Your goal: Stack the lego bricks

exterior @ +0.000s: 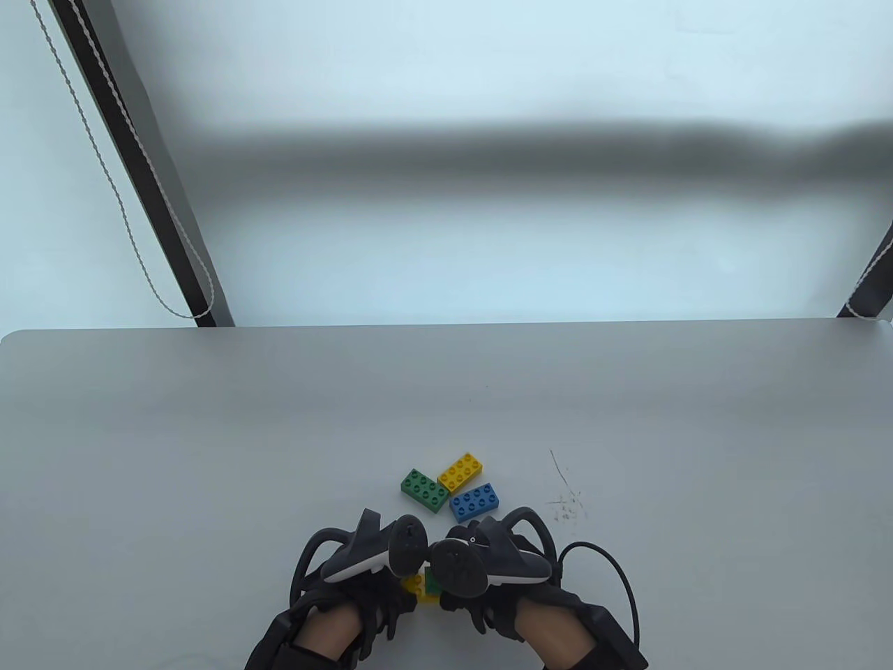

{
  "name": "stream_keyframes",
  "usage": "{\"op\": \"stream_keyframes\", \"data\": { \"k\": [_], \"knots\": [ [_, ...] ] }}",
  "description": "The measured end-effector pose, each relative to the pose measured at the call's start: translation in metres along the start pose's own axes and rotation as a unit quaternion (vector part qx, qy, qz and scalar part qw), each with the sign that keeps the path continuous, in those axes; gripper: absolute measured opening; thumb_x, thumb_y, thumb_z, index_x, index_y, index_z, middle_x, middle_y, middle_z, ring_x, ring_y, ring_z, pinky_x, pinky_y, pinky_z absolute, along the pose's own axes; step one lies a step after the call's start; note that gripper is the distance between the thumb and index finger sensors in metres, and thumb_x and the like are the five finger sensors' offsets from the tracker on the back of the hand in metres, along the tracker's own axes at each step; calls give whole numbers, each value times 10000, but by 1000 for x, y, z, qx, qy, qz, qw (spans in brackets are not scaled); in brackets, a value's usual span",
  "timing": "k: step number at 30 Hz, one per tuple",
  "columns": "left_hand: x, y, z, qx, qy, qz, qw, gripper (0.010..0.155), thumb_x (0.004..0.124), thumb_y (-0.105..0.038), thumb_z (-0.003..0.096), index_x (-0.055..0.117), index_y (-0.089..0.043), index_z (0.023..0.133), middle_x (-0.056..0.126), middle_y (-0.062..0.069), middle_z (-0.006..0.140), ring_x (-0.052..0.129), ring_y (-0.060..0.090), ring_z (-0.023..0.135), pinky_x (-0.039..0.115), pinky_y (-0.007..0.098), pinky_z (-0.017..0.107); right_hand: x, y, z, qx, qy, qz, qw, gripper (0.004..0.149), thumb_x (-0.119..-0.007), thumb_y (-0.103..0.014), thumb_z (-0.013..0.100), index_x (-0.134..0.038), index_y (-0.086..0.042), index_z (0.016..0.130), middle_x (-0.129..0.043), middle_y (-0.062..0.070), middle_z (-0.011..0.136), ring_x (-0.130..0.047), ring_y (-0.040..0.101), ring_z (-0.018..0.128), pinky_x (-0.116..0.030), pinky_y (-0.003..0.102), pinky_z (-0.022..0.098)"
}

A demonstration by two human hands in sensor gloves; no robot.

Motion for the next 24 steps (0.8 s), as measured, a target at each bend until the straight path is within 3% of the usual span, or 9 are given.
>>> {"op": "stream_keyframes", "data": {
  "k": [24],
  "knots": [
    [-1,3,2,0,-1,-12,1000,620,861,-484,362,692,-302,930,706,41,993,743,308,894,608,602,690,-16,11,8,-26,-37,45,998,664,-956,-427,255,-792,-128,825,-922,115,741,-1000,317,575,-818,558,515]
  ]
}}
Point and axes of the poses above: the tracker on the back of each hand, its own y axis roughly to the little-finger side, its own z axis roughly from the wrist to the fingertips, x = y × z, the point moved 1 cm from there along z, roughly from the wrist to the fingertips
